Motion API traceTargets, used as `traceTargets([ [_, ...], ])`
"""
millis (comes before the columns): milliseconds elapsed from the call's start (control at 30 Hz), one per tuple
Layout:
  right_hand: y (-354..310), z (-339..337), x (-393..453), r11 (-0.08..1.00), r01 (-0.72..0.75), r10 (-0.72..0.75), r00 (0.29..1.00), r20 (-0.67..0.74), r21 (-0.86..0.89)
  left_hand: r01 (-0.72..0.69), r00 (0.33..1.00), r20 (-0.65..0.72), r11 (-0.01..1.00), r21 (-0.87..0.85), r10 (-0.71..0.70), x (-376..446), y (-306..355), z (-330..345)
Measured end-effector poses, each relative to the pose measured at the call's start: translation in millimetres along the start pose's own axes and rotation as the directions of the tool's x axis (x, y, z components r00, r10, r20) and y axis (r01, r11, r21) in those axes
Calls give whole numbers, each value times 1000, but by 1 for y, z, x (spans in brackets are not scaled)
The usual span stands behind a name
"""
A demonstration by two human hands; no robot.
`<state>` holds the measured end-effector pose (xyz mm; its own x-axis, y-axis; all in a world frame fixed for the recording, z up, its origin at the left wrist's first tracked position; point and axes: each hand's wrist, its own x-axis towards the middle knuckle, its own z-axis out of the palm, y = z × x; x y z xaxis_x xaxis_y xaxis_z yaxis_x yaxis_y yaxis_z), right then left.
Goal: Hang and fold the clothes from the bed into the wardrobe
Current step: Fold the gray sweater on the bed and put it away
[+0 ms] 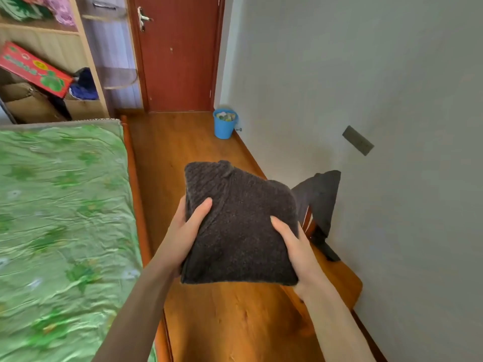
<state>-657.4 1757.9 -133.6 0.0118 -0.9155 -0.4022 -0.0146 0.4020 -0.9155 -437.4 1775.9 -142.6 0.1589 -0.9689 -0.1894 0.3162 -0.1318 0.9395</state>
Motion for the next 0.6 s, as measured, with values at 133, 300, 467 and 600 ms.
traceTargets([
  [133, -26, 5, 48, 1000, -14, 14, 999, 42, -6, -8, 997, -77, 1000, 1, 8, 34, 12, 11],
  [300, -56, 14, 111, 999, -5, 13, 987, 159, -46, -40, 985, -170, 999, 5, 40, 82, 24, 15],
  [467, -84, 22, 188, 998, 7, 12, 947, 321, -60, -67, 964, -257, 998, 20, 70, 142, 27, 19],
  [600, -128, 31, 259, 998, 58, -42, 904, 426, -26, -98, 942, -322, 995, 14, 97, 202, 51, 30],
])
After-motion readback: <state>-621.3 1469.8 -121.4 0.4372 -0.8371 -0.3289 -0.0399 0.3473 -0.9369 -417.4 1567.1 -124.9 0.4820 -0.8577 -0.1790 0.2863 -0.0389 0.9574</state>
